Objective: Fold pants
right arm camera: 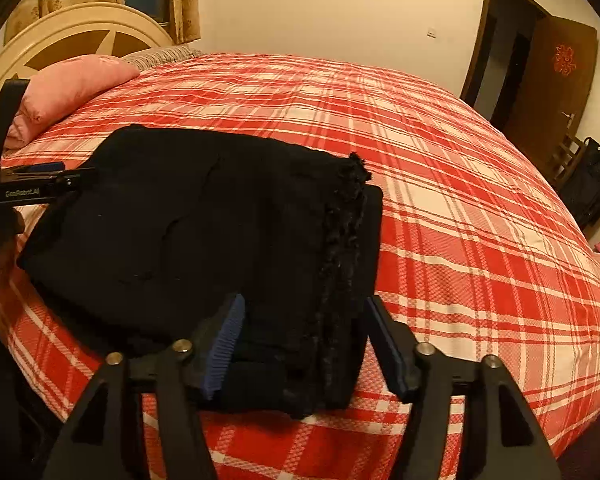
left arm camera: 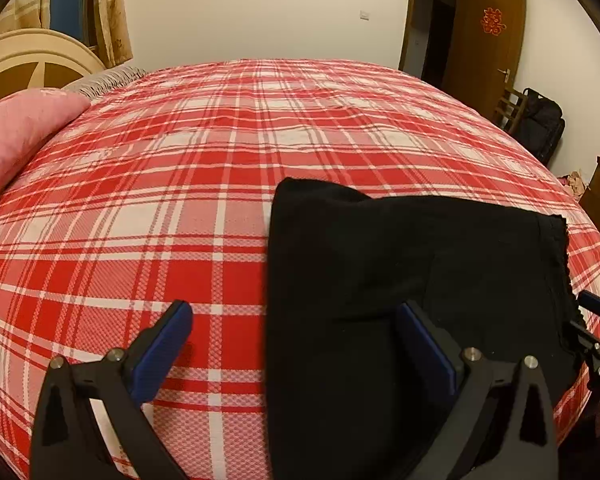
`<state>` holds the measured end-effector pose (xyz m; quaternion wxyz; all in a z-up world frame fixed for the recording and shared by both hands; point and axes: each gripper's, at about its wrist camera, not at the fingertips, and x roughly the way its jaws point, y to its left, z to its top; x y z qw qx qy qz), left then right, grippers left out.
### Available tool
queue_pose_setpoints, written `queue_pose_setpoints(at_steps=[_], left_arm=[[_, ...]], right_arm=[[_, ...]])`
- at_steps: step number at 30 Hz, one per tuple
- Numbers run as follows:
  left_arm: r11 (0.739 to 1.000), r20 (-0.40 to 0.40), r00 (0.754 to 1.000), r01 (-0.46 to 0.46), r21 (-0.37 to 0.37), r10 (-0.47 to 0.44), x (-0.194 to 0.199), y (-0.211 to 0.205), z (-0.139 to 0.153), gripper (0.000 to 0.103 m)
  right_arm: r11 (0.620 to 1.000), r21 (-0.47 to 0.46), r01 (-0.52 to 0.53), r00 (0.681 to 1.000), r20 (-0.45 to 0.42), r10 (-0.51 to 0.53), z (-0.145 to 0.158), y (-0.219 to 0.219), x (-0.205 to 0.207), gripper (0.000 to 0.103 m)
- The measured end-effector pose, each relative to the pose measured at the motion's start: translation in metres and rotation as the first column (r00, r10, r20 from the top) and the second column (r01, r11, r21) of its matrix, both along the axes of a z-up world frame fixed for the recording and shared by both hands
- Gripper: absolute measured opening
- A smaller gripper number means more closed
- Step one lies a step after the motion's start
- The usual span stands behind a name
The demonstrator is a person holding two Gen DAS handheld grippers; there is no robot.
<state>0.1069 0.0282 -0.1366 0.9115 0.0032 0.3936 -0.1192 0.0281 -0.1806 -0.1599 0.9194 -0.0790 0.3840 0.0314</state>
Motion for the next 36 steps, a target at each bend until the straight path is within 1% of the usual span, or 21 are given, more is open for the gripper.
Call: queue_pose_setpoints(at_steps=[3, 4, 5, 7, 9, 11, 15, 18, 19, 20, 22, 23, 24, 26, 27, 29, 31, 33, 34, 35, 36], left_arm=[[1.000, -0.002, 1.000, 0.002, -0.004, -0.002, 0.000, 0.001, 0.000, 0.103], [1.000, -0.005, 1.000, 0.003, -0.007, -0.004, 0.000, 0.002, 0.000, 0.103], [1.000, -0.008, 1.000, 0.007, -0.013, -0.007, -0.001, 0.003, 0.000, 0.103], [1.000, -0.002, 1.000, 0.016, -0.015, -0.016, -0.005, 0.005, 0.003, 0.103], [1.000, 0.015, 1.000, 0.026, -0.014, -0.025, -0.011, 0.009, 0.006, 0.103], [1.000, 0.019, 1.000, 0.011, -0.020, -0.011, -0.013, 0.014, 0.007, 0.103], [0.999, 0.021, 1.000, 0.004, -0.033, -0.004, -0.018, 0.017, 0.007, 0.103], [0.999, 0.024, 1.000, -0.005, -0.041, 0.006, -0.029, 0.023, 0.005, 0.103], [0.999, 0.023, 1.000, -0.008, -0.045, 0.009, -0.031, 0.026, 0.004, 0.103], [0.999, 0.018, 1.000, -0.016, -0.043, 0.017, -0.034, 0.028, 0.002, 0.103], [0.999, 0.007, 1.000, -0.013, -0.039, 0.014, -0.037, 0.030, -0.005, 0.103], [1.000, -0.001, 1.000, -0.010, -0.030, 0.010, -0.038, 0.030, -0.009, 0.103], [1.000, -0.013, 1.000, -0.015, -0.017, 0.014, -0.037, 0.030, -0.014, 0.103], [0.999, -0.022, 1.000, -0.012, -0.035, 0.012, -0.037, 0.032, -0.018, 0.103], [0.999, -0.022, 1.000, -0.007, -0.035, 0.006, -0.037, 0.032, -0.021, 0.103], [0.999, -0.014, 1.000, 0.001, -0.037, -0.002, -0.038, 0.034, -0.020, 0.103], [0.999, -0.002, 1.000, 0.001, -0.043, -0.001, -0.040, 0.037, -0.021, 0.103], [0.999, 0.009, 1.000, 0.001, -0.051, 0.000, -0.041, 0.037, -0.024, 0.103], [0.999, 0.016, 1.000, 0.001, -0.048, 0.000, -0.042, 0.036, -0.024, 0.103], [0.999, 0.022, 1.000, 0.002, -0.038, -0.001, -0.043, 0.035, -0.025, 0.103], [0.999, 0.026, 1.000, 0.003, -0.036, -0.002, -0.043, 0.035, -0.025, 0.103]], right_arm=[[1.000, 0.017, 0.010, 1.000, -0.016, -0.010, -0.001, -0.009, 0.005, 0.074], [1.000, 0.020, 0.011, 1.000, -0.014, -0.011, -0.002, -0.012, 0.006, 0.081], [0.998, 0.059, 0.018, 0.999, -0.033, -0.016, -0.003, -0.020, 0.009, 0.082], [0.991, 0.132, 0.039, 0.997, -0.067, -0.031, 0.003, -0.030, 0.013, 0.082], [0.993, 0.098, 0.069, 0.998, 0.000, -0.070, 0.023, -0.034, 0.005, 0.082], [0.993, 0.099, 0.057, 0.997, 0.054, -0.063, 0.041, -0.035, 0.000, 0.082], [0.990, 0.138, 0.015, 0.997, 0.069, -0.025, 0.060, -0.024, 0.009, 0.082], [0.981, 0.156, -0.113, 0.992, 0.078, 0.102, 0.073, 0.020, 0.026, 0.075], [0.974, 0.169, -0.150, 0.988, 0.073, 0.139, 0.074, 0.029, 0.031, 0.069], [0.960, 0.191, -0.205, 0.979, 0.046, 0.200, 0.075, 0.049, 0.044, 0.065], [0.936, 0.237, -0.258, 0.962, -0.022, 0.271, 0.067, 0.083, 0.071, 0.058], [0.928, 0.258, -0.269, 0.956, -0.047, 0.290, 0.062, 0.093, 0.084, 0.058], [0.926, 0.274, -0.260, 0.948, -0.111, 0.299, 0.049, 0.105, 0.103, 0.057], [0.955, 0.237, -0.176, 0.936, -0.260, 0.237, 0.017, 0.112, 0.134, 0.055], [0.967, 0.206, -0.150, 0.930, -0.303, 0.209, 0.005, 0.113, 0.143, 0.051], [0.973, 0.159, -0.166, 0.938, -0.278, 0.206, 0.017, 0.119, 0.142, 0.049], [0.962, 0.177, -0.207, 0.940, -0.238, 0.246, 0.037, 0.127, 0.137, 0.049], [0.927, 0.239, -0.290, 0.927, -0.171, 0.334, 0.059, 0.146, 0.139, 0.049], [0.915, 0.264, -0.307, 0.922, -0.157, 0.354, 0.062, 0.152, 0.142, 0.049], [0.889, 0.315, -0.333, 0.908, -0.148, 0.393, 0.061, 0.164, 0.150, 0.049], [0.872, 0.355, -0.337, 0.893, -0.173, 0.416, 0.053, 0.176, 0.163, 0.049]])
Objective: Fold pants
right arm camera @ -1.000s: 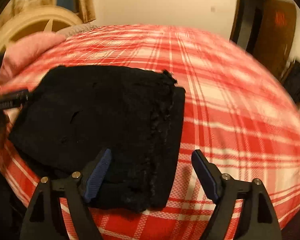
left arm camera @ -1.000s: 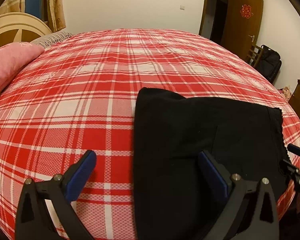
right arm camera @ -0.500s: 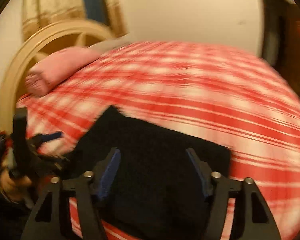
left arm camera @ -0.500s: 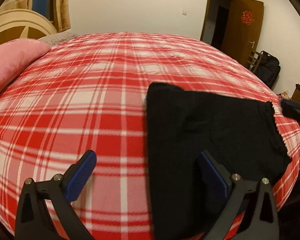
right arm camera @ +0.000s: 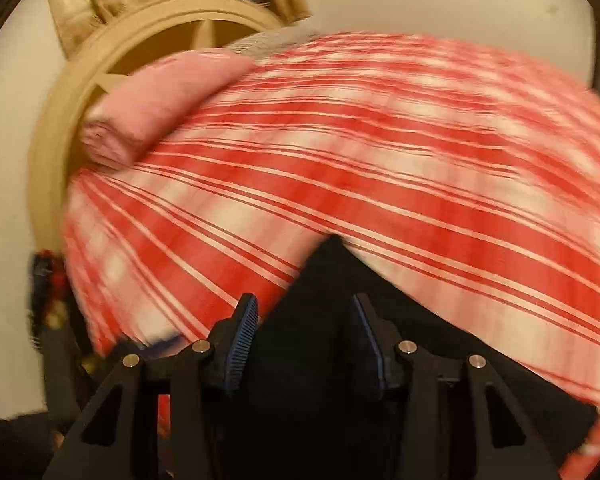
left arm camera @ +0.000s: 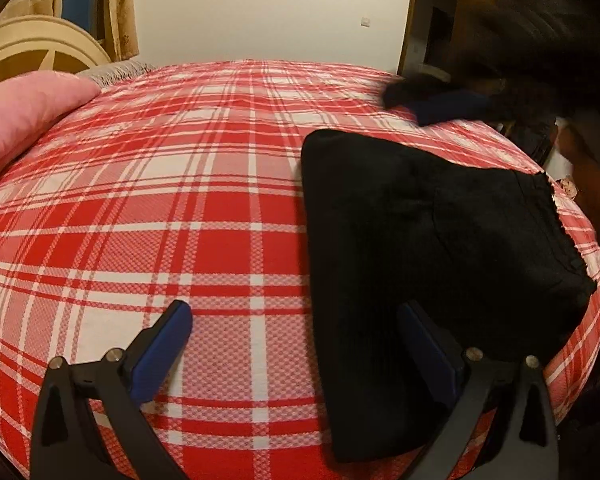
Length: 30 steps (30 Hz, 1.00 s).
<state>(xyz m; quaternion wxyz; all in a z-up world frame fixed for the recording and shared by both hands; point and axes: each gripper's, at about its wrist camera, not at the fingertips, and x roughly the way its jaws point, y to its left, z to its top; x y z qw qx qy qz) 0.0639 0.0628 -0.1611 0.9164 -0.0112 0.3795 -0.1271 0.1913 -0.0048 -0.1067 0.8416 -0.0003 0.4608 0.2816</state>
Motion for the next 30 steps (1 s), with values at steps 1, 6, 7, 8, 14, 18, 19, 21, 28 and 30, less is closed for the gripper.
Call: queue_pose_setpoints(at_steps=[1, 6, 7, 8, 14, 18, 19, 21, 28, 30], left_arm=[[1.000, 0.000, 1.000, -0.001, -0.003, 0.001, -0.001, 0.000, 0.000, 0.103], [1.000, 0.000, 1.000, -0.003, -0.020, 0.003, -0.003, 0.003, 0.001, 0.103], [1.000, 0.000, 1.000, -0.003, -0.028, 0.003, -0.003, 0.005, 0.002, 0.103], [0.999, -0.002, 1.000, -0.004, -0.037, 0.004, -0.003, 0.006, 0.003, 0.103], [0.993, 0.025, 1.000, -0.003, -0.118, 0.006, 0.003, 0.015, 0.020, 0.103], [0.988, -0.021, 1.000, 0.020, -0.153, -0.023, 0.024, 0.012, 0.016, 0.103], [0.985, -0.036, 0.999, 0.024, -0.171, -0.031, 0.027, 0.012, 0.014, 0.103], [0.982, -0.080, 0.996, 0.021, -0.187, -0.037, 0.038, 0.008, 0.006, 0.103], [0.995, -0.080, 0.994, 0.064, -0.076, -0.070, 0.047, -0.010, 0.004, 0.103], [0.995, -0.084, 0.993, 0.083, -0.050, -0.087, 0.051, -0.013, 0.003, 0.103]], right_arm=[[1.000, -0.003, -0.001, 1.000, -0.031, 0.001, -0.009, 0.004, 0.013, 0.049], [0.996, -0.070, 0.048, 0.991, -0.118, -0.056, -0.062, 0.004, 0.049, 0.051], [0.997, -0.053, 0.055, 0.991, -0.115, -0.061, -0.058, -0.001, 0.045, 0.051], [0.998, -0.016, 0.056, 0.994, -0.092, -0.057, -0.048, -0.012, 0.036, 0.051], [0.979, 0.050, 0.195, 0.979, 0.052, -0.198, -0.001, -0.107, -0.030, 0.056], [0.922, 0.109, 0.372, 0.924, 0.049, -0.378, 0.012, -0.192, -0.073, 0.079], [0.903, 0.128, 0.409, 0.908, 0.035, -0.417, 0.011, -0.211, -0.084, 0.086], [0.885, 0.103, 0.454, 0.889, 0.013, -0.458, -0.001, -0.233, -0.098, 0.086], [0.858, 0.103, 0.504, 0.863, -0.096, -0.495, -0.051, -0.258, -0.105, 0.086], [0.857, 0.113, 0.503, 0.864, -0.099, -0.494, -0.059, -0.254, -0.102, 0.086]])
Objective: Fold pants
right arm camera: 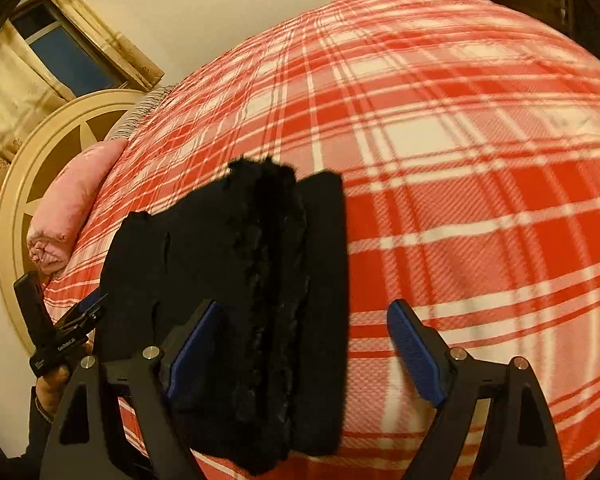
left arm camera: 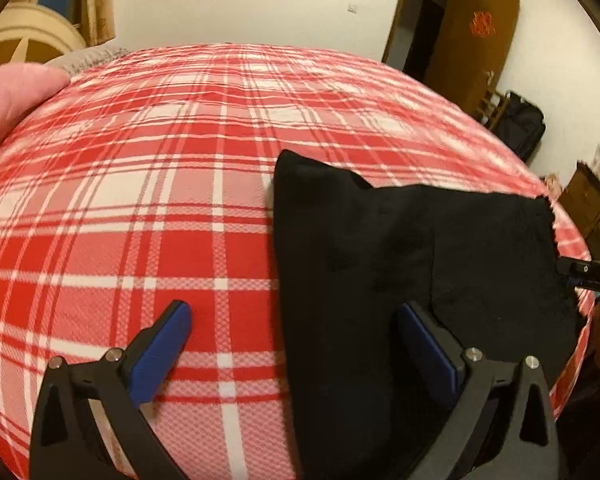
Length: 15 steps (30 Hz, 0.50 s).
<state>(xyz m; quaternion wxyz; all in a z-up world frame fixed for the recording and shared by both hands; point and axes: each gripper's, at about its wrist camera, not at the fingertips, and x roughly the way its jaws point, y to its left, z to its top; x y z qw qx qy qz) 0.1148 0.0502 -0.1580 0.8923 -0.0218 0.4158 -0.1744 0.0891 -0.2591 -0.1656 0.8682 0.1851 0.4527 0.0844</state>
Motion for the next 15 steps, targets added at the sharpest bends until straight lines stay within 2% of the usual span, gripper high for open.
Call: queue_pose_setpoints(at_steps=[6, 11, 15], left_arm=[[1.000, -0.014, 1.000, 0.020, 0.012, -0.020, 0.005, -0.001, 0.002, 0.103], [0.999, -0.014, 0.999, 0.034, 0.000, -0.034, 0.007, -0.003, 0.002, 0.103], [0.997, -0.017, 0.997, 0.071, -0.028, -0.071, 0.008, -0.009, 0.003, 0.096]], right_arm=[[0.999, -0.034, -0.007, 1.000, 0.030, 0.008, -0.002, 0.011, -0.001, 0.083], [1.000, 0.016, -0.013, 0.999, 0.041, 0.013, -0.003, 0.012, -0.002, 0.061], [0.999, 0.051, -0.003, 0.999, 0.048, 0.001, -0.006, 0.012, -0.003, 0.059]])
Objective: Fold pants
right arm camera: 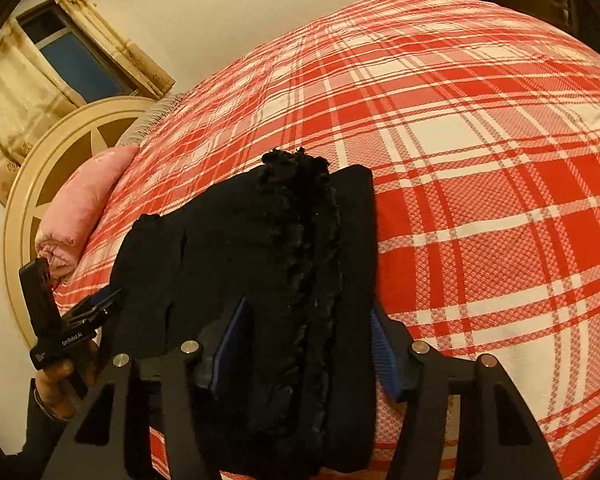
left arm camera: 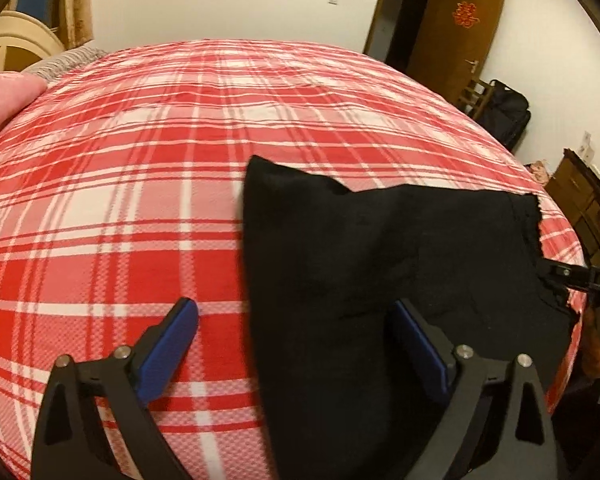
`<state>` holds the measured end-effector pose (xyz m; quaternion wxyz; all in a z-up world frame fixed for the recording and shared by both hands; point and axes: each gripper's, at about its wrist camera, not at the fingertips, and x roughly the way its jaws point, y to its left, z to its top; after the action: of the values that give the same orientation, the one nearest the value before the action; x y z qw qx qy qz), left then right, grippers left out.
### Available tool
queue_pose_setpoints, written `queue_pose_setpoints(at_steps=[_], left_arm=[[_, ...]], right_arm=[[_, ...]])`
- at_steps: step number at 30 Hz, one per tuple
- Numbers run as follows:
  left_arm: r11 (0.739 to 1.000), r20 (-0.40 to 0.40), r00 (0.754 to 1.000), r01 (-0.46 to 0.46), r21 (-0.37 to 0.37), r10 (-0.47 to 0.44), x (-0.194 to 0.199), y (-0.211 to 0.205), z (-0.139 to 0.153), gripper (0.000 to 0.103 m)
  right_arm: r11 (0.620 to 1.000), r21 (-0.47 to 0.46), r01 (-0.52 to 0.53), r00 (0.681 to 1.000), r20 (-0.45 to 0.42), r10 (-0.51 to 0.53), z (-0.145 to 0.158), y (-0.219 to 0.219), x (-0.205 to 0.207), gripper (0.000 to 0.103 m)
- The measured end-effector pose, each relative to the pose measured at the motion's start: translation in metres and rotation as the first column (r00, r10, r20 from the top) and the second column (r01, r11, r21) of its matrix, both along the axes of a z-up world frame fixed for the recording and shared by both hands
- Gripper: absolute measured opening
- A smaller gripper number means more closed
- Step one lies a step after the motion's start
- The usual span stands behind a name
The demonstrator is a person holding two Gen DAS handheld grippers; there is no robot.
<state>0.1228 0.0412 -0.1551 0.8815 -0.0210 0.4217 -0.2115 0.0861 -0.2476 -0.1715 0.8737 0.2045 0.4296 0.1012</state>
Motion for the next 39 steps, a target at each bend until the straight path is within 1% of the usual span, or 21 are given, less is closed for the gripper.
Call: queue_pose_setpoints(at_steps=[1, 3, 4, 5, 6, 7, 10, 12, 13, 15, 17, 21, 24, 26, 33, 39], left_arm=[[1.000, 0.001, 1.000, 0.012, -0.003, -0.012, 0.000, -0.002, 0.000, 0.094], [1.000, -0.005, 1.000, 0.023, -0.018, -0.023, 0.001, -0.004, 0.000, 0.084], [0.999, -0.008, 0.999, 0.031, -0.027, -0.031, 0.001, -0.005, 0.001, 0.080], [0.998, -0.011, 0.999, 0.044, -0.033, -0.044, 0.000, -0.007, 0.001, 0.071], [0.998, -0.012, 0.999, 0.052, -0.037, -0.053, -0.001, -0.008, 0.002, 0.066], [0.998, -0.006, 0.998, 0.055, -0.027, -0.055, -0.003, -0.010, 0.004, 0.065], [0.998, 0.006, 0.998, 0.066, -0.018, -0.066, -0.005, -0.013, 0.007, 0.051], [0.998, 0.021, 0.997, 0.068, -0.001, -0.068, -0.007, -0.015, 0.010, 0.029], [0.998, 0.038, 0.997, 0.064, 0.020, -0.065, -0.009, -0.017, 0.014, 0.024], [0.998, 0.043, 0.997, 0.059, 0.029, -0.060, -0.010, -0.016, 0.018, 0.015], [0.999, 0.047, 0.998, 0.045, 0.019, -0.046, -0.012, -0.012, 0.023, 0.012], [0.999, 0.061, 0.998, 0.028, -0.034, -0.026, -0.016, 0.000, 0.042, 0.009], [0.999, 0.076, 0.997, 0.029, -0.045, -0.026, -0.021, 0.005, 0.056, 0.009], [0.998, 0.085, 0.996, 0.030, -0.049, -0.026, -0.025, 0.009, 0.063, 0.009], [0.997, 0.133, 0.991, -0.021, -0.077, 0.031, -0.029, 0.035, 0.085, 0.009], [0.994, 0.173, 0.979, -0.095, -0.058, 0.104, -0.031, 0.070, 0.097, 0.008]], right_arm=[[1.000, 0.008, 0.003, 1.000, 0.003, -0.003, -0.001, -0.001, 0.000, 0.057], [1.000, 0.023, 0.009, 1.000, 0.008, -0.010, -0.003, -0.002, 0.000, 0.053], [0.999, 0.038, 0.006, 1.000, 0.011, -0.007, -0.003, -0.002, -0.001, 0.047], [0.999, 0.052, 0.001, 1.000, 0.012, -0.001, -0.003, -0.002, 0.000, 0.040], [0.998, 0.063, -0.004, 1.000, 0.013, 0.004, -0.003, -0.002, 0.000, 0.038], [0.998, 0.066, -0.004, 1.000, 0.012, 0.003, -0.003, -0.001, 0.000, 0.035], [0.997, 0.073, 0.001, 1.000, 0.019, -0.003, -0.002, 0.001, 0.000, 0.030], [0.998, 0.060, 0.006, 1.000, 0.029, -0.008, 0.000, 0.005, -0.003, 0.027], [0.999, 0.053, 0.007, 0.999, 0.032, -0.009, 0.002, 0.007, -0.003, 0.025], [0.999, 0.036, 0.015, 0.999, 0.041, -0.017, 0.007, 0.011, -0.005, 0.023], [0.999, 0.035, 0.021, 0.999, 0.047, -0.022, 0.013, 0.012, -0.007, 0.020], [0.999, 0.032, 0.011, 0.998, 0.058, -0.013, 0.028, 0.013, -0.005, 0.018], [1.000, 0.027, -0.015, 0.997, 0.072, 0.013, 0.042, 0.020, 0.000, 0.018], [0.998, 0.049, -0.029, 0.997, 0.068, 0.026, 0.047, 0.026, 0.008, 0.018], [0.994, 0.052, -0.095, 0.993, 0.071, 0.091, 0.057, 0.061, 0.036, 0.017], [0.981, 0.041, -0.191, 0.978, 0.088, 0.187, 0.072, 0.107, 0.066, 0.017]])
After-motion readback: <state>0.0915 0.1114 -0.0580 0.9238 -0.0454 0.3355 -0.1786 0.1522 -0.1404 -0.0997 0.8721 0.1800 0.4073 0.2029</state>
